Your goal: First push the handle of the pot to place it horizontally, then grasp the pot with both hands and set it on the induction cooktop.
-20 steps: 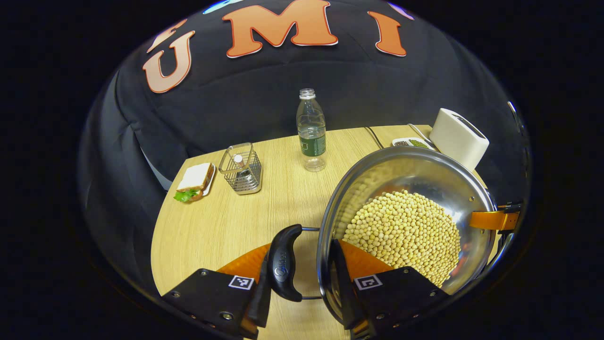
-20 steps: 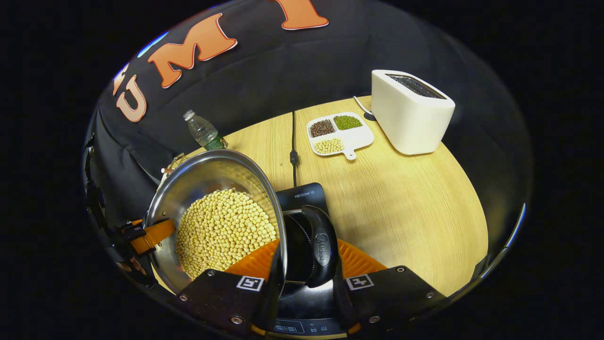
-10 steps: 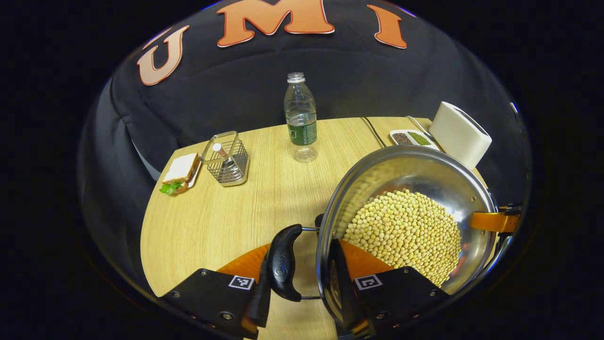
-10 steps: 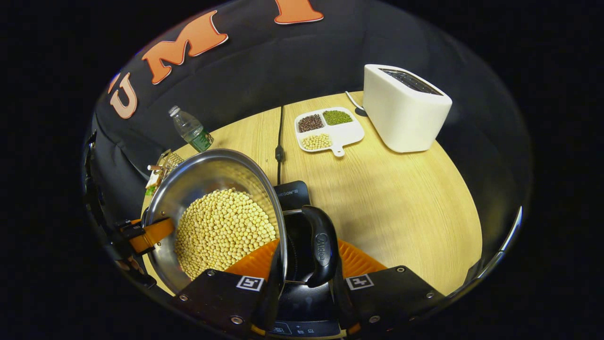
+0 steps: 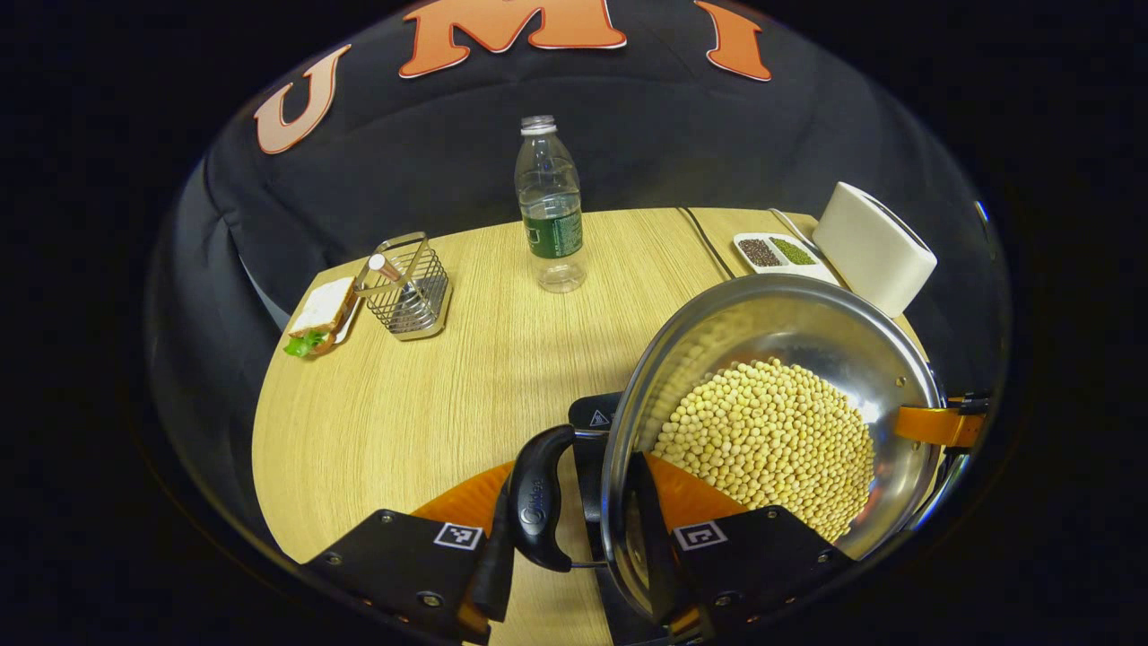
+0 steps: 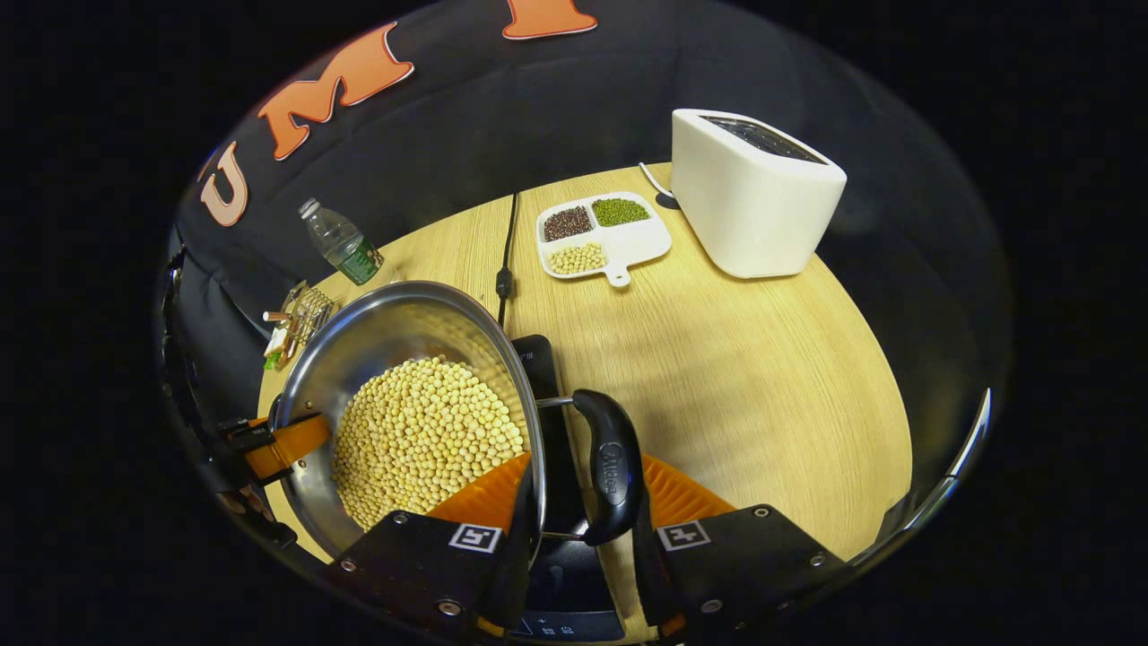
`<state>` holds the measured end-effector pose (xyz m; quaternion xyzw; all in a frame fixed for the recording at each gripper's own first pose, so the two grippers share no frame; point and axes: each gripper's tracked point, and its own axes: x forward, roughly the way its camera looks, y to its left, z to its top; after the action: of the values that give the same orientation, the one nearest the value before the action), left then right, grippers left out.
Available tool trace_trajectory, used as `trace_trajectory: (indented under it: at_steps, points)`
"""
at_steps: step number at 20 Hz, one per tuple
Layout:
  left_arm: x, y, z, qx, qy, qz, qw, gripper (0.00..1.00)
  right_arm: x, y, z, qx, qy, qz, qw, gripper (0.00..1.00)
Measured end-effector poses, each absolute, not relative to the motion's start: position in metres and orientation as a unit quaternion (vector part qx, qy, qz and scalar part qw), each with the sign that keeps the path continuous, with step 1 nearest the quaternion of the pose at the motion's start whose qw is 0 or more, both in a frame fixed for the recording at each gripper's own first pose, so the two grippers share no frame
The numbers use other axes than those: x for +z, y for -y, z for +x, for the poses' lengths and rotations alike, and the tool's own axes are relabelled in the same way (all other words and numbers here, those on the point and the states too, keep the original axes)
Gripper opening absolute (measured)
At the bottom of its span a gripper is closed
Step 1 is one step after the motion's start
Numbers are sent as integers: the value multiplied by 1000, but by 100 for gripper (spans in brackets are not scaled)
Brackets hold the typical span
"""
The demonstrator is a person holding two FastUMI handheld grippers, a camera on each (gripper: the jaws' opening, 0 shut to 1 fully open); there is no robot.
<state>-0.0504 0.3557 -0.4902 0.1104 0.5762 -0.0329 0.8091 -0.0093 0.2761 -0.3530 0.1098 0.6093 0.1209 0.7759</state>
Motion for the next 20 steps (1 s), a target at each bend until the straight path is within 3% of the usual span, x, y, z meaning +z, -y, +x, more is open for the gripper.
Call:
trace_trajectory:
  at_steps: [3,5,9,14,20]
  points:
    - [-489,-355,-53,-29,-575,103,811,62,-355,-275,-8,123,-606,116,778,49]
    - [-493,-355,-57,-24,-580,105,808,67,-357,-272,-6,120,-597,98,787,55]
    - [-477,-360,-55,-13,-568,131,812,82,-334,-261,20,116,-542,55,831,72]
    - [-435,-367,-43,4,-537,108,837,83,-279,-262,60,130,-459,44,878,93]
    - [-329,-390,2,52,-434,90,895,82,-167,-283,96,176,-338,68,922,94]
